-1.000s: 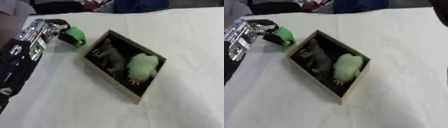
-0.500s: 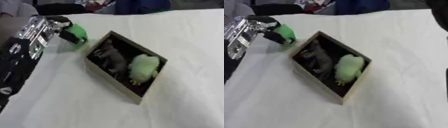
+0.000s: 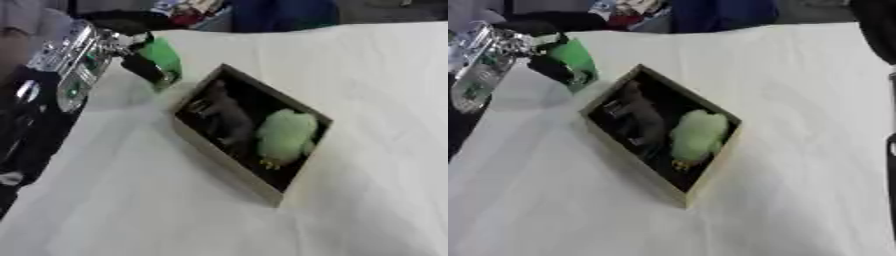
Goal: Pick up objects on the table and place them in the box.
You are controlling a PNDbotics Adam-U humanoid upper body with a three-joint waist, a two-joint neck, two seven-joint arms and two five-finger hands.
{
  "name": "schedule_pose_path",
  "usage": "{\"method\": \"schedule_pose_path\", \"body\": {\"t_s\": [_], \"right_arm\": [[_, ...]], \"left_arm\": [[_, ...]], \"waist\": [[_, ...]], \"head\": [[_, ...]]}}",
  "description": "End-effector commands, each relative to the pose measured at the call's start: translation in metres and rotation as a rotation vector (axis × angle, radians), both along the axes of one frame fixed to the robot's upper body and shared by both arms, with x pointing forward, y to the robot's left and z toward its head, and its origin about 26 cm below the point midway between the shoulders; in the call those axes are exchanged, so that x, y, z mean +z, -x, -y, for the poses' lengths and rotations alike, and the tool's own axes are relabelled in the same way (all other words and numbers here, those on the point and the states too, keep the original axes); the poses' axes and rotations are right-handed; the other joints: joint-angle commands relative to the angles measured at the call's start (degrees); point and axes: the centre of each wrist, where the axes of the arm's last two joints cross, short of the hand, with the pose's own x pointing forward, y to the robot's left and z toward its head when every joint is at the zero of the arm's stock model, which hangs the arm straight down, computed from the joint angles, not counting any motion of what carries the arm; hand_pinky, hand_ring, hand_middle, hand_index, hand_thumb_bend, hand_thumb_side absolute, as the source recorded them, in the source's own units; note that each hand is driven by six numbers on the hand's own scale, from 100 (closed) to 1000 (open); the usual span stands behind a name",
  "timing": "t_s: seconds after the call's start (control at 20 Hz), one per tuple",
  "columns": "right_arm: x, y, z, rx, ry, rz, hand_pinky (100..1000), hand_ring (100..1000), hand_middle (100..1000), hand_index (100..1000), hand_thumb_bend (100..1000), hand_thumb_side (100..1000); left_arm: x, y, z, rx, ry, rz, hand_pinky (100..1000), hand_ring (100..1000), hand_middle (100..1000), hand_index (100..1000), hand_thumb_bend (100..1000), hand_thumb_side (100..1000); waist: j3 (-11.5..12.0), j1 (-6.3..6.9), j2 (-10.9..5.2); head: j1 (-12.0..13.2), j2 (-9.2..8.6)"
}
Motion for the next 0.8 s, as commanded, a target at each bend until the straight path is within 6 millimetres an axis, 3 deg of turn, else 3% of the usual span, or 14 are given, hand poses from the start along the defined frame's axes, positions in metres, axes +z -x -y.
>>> {"method": "schedule_pose_path", "body": {"t_s": [0.05, 0.45, 0.8], "right_arm": [[0.008, 0.006, 0.0, 0.008, -0.011, 0.031, 1000, 951, 819, 849, 100, 900], [0.003, 0.009, -0.003, 0.017, -0.022, 0.019, 1000, 951, 818, 848, 100, 888], [0.001, 0.011, -0.005, 0.024, -0.032, 0.011, 1000, 951, 817, 848, 100, 884]], "left_arm": [[0.024, 0.024, 0.016, -0.09, -0.043, 0.064, 732, 754, 578, 696, 100, 583], [0.03, 0.07, 0.06, -0.349, -0.088, 0.105, 725, 746, 569, 693, 100, 543], [0.022, 0.085, 0.088, -0.492, -0.053, 0.077, 725, 744, 567, 694, 100, 608]], "waist": [[0.12, -0.23, -1.98], [0.23, -0.32, -3.07], [0.27, -0.31, -3.58]], "head": [[-0.19, 0.64], [-0.42, 1.25], [-0.86, 1.76]]}}
